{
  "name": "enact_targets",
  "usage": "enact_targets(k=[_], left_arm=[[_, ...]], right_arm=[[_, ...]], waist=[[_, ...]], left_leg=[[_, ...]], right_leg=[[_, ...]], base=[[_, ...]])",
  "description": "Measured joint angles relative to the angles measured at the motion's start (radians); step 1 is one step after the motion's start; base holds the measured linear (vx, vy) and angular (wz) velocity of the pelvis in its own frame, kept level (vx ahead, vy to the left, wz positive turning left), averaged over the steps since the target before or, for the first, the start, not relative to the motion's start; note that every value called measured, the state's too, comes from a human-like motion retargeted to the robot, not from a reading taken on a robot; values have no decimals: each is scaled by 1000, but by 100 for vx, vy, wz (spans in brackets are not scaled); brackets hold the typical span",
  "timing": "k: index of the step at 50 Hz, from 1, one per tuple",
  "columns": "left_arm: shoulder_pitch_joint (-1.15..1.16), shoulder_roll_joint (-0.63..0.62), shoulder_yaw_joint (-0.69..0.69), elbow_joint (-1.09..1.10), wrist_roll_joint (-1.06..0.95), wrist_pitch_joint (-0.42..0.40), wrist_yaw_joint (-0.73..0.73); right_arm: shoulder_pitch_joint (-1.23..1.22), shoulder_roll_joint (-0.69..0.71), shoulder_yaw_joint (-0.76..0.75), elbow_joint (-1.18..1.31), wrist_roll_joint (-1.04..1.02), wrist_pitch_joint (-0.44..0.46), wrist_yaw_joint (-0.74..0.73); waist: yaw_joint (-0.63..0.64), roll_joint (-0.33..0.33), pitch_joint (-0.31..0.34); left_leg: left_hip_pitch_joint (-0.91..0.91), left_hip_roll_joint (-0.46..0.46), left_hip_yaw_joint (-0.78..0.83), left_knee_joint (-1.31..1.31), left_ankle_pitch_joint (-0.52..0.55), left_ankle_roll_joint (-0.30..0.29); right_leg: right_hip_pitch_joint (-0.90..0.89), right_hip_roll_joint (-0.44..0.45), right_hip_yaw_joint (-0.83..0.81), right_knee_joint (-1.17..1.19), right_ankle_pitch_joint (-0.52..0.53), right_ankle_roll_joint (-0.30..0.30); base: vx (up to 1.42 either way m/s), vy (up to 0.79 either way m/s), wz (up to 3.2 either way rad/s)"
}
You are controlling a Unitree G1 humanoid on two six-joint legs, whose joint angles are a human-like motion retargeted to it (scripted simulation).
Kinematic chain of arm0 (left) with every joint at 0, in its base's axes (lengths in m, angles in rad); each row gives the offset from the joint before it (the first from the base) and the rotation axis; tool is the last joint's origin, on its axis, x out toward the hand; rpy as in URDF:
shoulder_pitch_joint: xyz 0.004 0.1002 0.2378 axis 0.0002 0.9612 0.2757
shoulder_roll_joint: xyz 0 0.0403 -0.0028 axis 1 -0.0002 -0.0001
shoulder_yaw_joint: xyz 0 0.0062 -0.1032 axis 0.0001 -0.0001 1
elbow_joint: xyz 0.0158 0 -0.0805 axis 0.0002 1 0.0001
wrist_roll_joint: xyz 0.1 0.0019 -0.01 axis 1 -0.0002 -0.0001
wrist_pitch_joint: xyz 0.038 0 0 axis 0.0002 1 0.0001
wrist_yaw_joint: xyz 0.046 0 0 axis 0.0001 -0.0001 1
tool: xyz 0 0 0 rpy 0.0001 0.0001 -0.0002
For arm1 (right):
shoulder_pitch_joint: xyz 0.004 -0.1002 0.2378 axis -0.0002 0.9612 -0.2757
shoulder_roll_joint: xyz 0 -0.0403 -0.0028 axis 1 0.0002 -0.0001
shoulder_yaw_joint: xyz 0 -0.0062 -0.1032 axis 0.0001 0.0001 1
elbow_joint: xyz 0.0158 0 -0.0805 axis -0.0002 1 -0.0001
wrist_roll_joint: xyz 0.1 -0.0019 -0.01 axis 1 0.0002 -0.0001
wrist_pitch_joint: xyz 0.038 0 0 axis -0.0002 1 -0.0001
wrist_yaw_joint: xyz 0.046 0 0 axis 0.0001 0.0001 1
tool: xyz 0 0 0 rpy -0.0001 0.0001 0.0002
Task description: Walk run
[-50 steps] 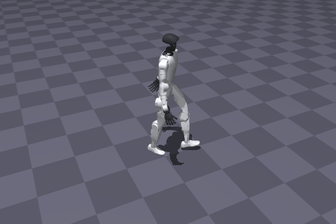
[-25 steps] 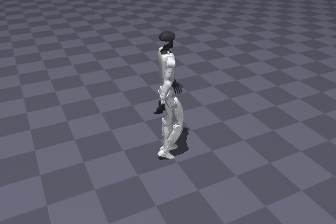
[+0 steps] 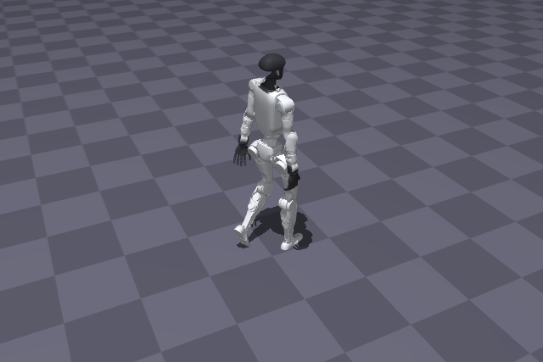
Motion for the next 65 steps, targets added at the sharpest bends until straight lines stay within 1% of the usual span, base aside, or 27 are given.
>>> enact_targets(k=[5,10,15,18,20,23,24,25,27,28,30,32,35,40,42,45,46,47,48,50,52,53,55,57,58,60,65], left_arm=[[120,-13,-1,0,186,-11,-9],[199,-21,33,0,180,38,-11],[225,-44,107,0,54,70,-53],[209,-56,155,0,2,55,-92],[188,-54,168,0,-23,31,-102],[121,-29,151,0,-86,-22,-66],[85,-20,141,0,-110,-34,-44],[44,-12,129,0,-133,-44,-21],[-51,0,119,-23,-170,-45,19],[-96,-1,123,-57,-184,-46,33],[-173,-18,125,-139,-215,-64,36],[-237,-26,95,-228,-260,-108,13],[-325,-14,34,-340,-307,-179,-25],[-451,62,-41,-428,-271,-240,-61],[-482,94,-61,-428,-237,-248,-53],[-490,120,-75,-406,-187,-243,-17],[-479,120,-69,-393,-170,-237,-3],[-465,119,-60,-379,-153,-229,12],[-445,114,-47,-362,-138,-221,27],[-383,94,-22,-325,-122,-199,49],[-293,63,-4,-278,-132,-172,63],[-244,41,5,-254,-138,-164,72],[-161,1,1,-178,-173,-152,92],[-114,-9,-7,-86,-197,-126,65],[-91,-12,-10,-55,-185,-107,37],[-38,-18,-17,-15,-117,-72,-4],[99,-20,-12,0,153,-21,26]], right_arm=[[-76,-19,26,-108,52,-86,0],[-124,-58,35,-215,50,-141,23],[-140,-72,25,-227,19,-146,-14],[-117,-53,30,-177,20,-143,-22],[-85,-33,29,-126,16,-133,-13],[-20,4,37,-49,-11,-114,16],[1,11,41,-24,-18,-106,22],[22,17,44,1,-25,-96,27],[62,30,38,43,-39,-72,37],[81,43,34,58,-48,-60,43],[125,61,30,83,-63,-43,47],[169,80,30,106,-69,-45,40],[231,104,36,130,-83,-57,49],[296,135,55,130,-108,-23,94],[299,137,60,130,-120,-16,101],[295,129,65,130,-134,-14,95],[288,122,66,130,-133,-10,88],[280,113,67,130,-132,-5,81],[266,103,68,130,-129,4,71],[242,86,61,123,-122,22,54],[213,69,50,110,-104,27,50],[195,62,39,101,-90,21,52],[153,42,17,80,-50,7,62],[93,25,11,56,13,5,64],[59,18,7,47,50,8,56],[0,7,-12,28,113,4,21],[-99,-33,-32,-57,199,-73,-13]], waist=[[164,-76,28],[245,-69,40],[240,-90,9],[297,-146,-7],[340,-169,-28],[323,-170,-54],[299,-170,-42],[272,-175,-22],[255,-125,-17],[263,-76,-23],[265,-28,-19],[229,5,-15],[146,46,-12],[59,15,10],[38,6,22],[40,22,26],[44,22,21],[47,20,14],[47,15,4],[31,6,-20],[-22,26,-32],[-25,39,-32],[-41,70,-18],[-38,53,-11],[-33,36,-9],[-15,20,-2],[145,-62,28]], left_leg=[[-241,36,157,-80,-240,142],[-338,72,249,-544,-319,278],[-336,-28,348,-946,-449,315],[-288,13,476,-891,-431,350],[-266,35,515,-859,-369,351],[-273,33,309,-755,-425,351],[-264,7,249,-712,-462,351],[-244,-29,208,-672,-500,351],[-145,-6,244,-696,-533,351],[-117,29,216,-723,-536,351],[-61,26,164,-746,-559,351],[5,6,123,-783,-567,351],[94,-24,43,-827,-579,351],[244,-115,-53,-854,-627,351],[309,-127,-85,-855,-645,338],[389,-101,-106,-851,-649,298],[408,-99,-106,-841,-635,280],[424,-99,-106,-830,-615,261],[434,-104,-105,-816,-583,239],[451,-102,-110,-776,-479,178],[434,-72,-134,-666,-286,115],[410,-55,-131,-590,-165,71],[313,-22,-134,-355,15,-4],[214,11,-50,-160,117,10],[171,49,24,-98,78,66],[82,85,90,-19,-68,127],[-175,28,164,-74,-320,148]], right_leg=[[124,-2,-17,-68,-10,-17],[233,72,-79,-104,-64,-36],[311,92,-176,-104,-57,-17],[356,70,-140,-59,67,46],[378,43,-163,-18,235,123],[355,77,-147,129,546,221],[312,90,-133,277,578,246],[258,95,-127,463,578,270],[194,180,-85,590,576,296],[164,241,-70,562,569,276],[79,267,-50,614,463,229],[1,241,-50,621,341,195],[-109,129,-96,536,175,149],[-191,-83,-119,157,144,162],[-215,-96,-32,9,92,145],[-223,-96,65,-200,19,226],[-224,-102,25,-197,3,257],[-228,-102,4,-178,-6,272],[-237,-89,23,-126,-2,253],[-240,-114,-121,-46,57,268],[-201,-63,50,-8,122,265],[-190,-44,91,26,97,230],[-156,-21,53,71,66,131],[-99,-48,-12,73,37,78],[-74,-71,-69,71,30,58],[-27,-35,-40,55,22,22],[113,-58,-88,-41,53,12]], base=[[79,-30,-37],[83,-24,27],[95,-18,53],[120,-23,-66],[118,-13,-89],[120,-14,30],[118,-8,155],[103,-6,175],[99,1,137],[105,13,86],[88,17,95],[93,9,177],[91,-1,204],[87,-19,153],[96,-35,108],[99,-39,49],[96,-40,21],[111,-50,18],[115,-51,29],[108,-48,67],[112,-50,107],[118,-48,78],[103,-34,72],[83,-29,72],[80,-29,83],[84,-26,76],[86,-19,6]])
